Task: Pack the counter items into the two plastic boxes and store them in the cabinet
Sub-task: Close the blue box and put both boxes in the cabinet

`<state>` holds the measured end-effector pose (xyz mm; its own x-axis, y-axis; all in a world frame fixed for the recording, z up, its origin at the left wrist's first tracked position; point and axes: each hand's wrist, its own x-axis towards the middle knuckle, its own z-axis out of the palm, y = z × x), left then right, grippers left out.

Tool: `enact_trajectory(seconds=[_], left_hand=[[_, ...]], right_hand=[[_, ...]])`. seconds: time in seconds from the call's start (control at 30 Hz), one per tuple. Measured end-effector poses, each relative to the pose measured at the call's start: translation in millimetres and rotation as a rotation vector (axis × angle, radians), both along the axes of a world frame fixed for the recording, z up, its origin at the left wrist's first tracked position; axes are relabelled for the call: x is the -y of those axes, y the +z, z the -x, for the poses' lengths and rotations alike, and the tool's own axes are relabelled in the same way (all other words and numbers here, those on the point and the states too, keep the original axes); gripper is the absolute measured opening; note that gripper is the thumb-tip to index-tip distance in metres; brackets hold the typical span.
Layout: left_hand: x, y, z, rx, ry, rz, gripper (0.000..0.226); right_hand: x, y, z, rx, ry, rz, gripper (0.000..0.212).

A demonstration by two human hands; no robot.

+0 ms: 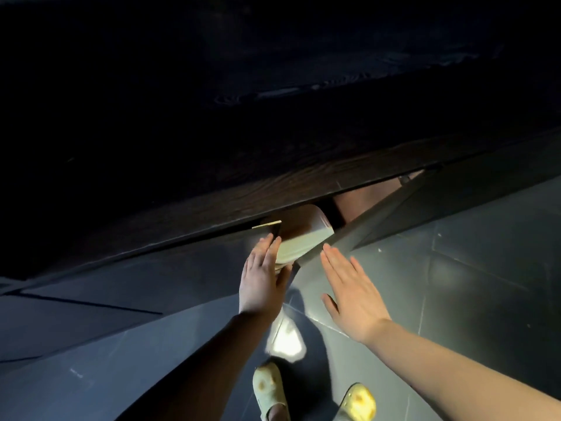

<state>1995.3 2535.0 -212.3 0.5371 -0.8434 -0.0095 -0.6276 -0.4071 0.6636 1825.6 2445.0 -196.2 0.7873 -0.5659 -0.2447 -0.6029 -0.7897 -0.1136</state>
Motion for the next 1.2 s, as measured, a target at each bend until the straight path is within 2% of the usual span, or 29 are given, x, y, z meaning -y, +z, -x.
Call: enact_trajectory(seconds=[0.1, 0.17, 0.4, 0.57, 0.83, 1.2], left_hand=[[-2.1, 1.8, -5.3, -0.056, 0.094, 0.057, 0.041], [-2.6, 0.9, -8.8, -0.1, 0.118, 0.016, 0.04], [16.9, -6.5, -12.1, -0.194, 0.065, -0.258, 0.054], [40.0, -6.5, -10.4, -0.33, 0.082, -0.241, 0.066], [49.5, -7.4, -28.3, -0.209, 0.026, -0.196, 0.06], [59.6, -6.0, -41.5, -0.163, 0.013, -0.203, 0.056]], right_hand=[[8.8, 4.1, -31.5, -0.011, -0.011, 0.007, 0.082], [12.2, 6.3, -50.5, -0.012, -0.045, -0.001, 0.087], [19.7, 10.0, -91.8, -0.057, -0.12, -0.037, 0.096], [26.8, 8.8, -103.8, -0.065, -0.133, -0.034, 0.093], [36.0, 7.2, -96.2, -0.078, -0.1, -0.031, 0.097], [42.5, 11.7, -105.5, -0.143, -0.119, -0.04, 0.091]])
